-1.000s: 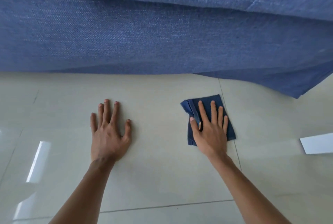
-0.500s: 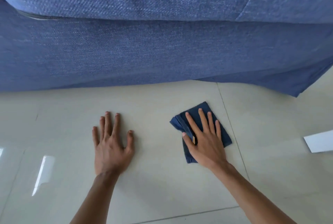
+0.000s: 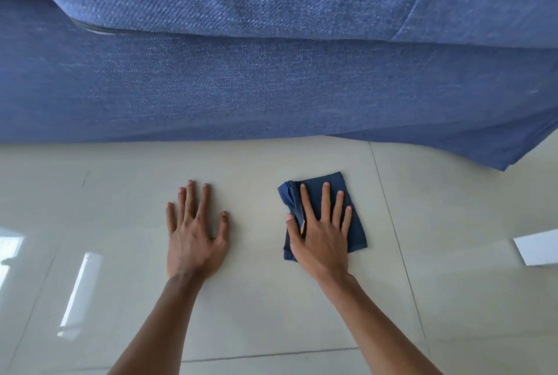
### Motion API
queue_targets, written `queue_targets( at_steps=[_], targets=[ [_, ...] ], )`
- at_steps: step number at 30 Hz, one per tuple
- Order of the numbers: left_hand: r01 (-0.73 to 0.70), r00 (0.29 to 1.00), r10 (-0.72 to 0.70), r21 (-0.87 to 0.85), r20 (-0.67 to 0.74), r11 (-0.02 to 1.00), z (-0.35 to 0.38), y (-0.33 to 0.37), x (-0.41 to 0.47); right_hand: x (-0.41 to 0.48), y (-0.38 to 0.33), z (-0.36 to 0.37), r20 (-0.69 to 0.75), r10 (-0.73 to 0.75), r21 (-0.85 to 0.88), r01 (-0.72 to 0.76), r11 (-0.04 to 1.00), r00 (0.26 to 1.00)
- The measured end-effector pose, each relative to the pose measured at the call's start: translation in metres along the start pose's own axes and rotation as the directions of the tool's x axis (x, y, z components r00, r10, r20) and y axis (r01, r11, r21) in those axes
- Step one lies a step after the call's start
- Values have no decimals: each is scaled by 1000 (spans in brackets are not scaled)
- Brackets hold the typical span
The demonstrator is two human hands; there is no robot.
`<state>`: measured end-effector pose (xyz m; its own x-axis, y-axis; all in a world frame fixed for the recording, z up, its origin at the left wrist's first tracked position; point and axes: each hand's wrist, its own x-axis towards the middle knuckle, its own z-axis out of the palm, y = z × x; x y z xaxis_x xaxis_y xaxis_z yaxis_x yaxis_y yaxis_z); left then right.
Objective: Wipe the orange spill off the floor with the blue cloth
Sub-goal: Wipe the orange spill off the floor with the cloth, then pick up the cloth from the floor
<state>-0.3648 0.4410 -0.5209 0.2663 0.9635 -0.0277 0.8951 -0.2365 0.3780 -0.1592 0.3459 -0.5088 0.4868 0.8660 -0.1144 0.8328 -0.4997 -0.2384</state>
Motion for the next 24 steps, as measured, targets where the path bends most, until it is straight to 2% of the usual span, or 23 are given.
queue_targets(
  at_steps=[2, 3, 5, 7, 10, 14, 17, 20, 24],
  targets=[
    [0, 999, 0, -8, -37, 1000, -7, 6, -3, -26, 0, -11, 88, -84, 63, 79, 995, 993],
    [-44, 996, 41, -42, -73, 998, -10, 17, -5, -29, 6, -21, 98, -81, 114, 70, 991, 992],
    [-186, 979, 175, -109, -104, 976, -11, 52, -5, -13, 18, -41, 10, -14, 218, 12, 976, 1000],
    [-234, 972, 232, -134, -27, 963, -8, 89, 2, 15, 32, -52, -64, 30, 197, -17, 980, 998],
    [-221, 962, 219, -1, 161, 975, -6, 120, 15, 46, 39, -57, -16, 10, 79, -9, 997, 1000],
    [-150, 963, 126, 88, 238, 985, -11, 132, 21, 58, 34, -59, 42, 102, 189, -108, 976, 994],
    [-89, 953, 47, 130, 300, 987, -20, 143, 22, 62, 36, -74, 129, 95, 246, -124, 961, 987],
    [-46, 944, 16, 83, 330, 995, -42, 148, 14, 56, 41, -108, 203, 10, 292, -70, 954, 979],
    [-93, 937, 94, -19, 337, 995, -99, 168, -3, 33, 49, -185, 273, -128, 283, 47, 958, 953]
  ],
)
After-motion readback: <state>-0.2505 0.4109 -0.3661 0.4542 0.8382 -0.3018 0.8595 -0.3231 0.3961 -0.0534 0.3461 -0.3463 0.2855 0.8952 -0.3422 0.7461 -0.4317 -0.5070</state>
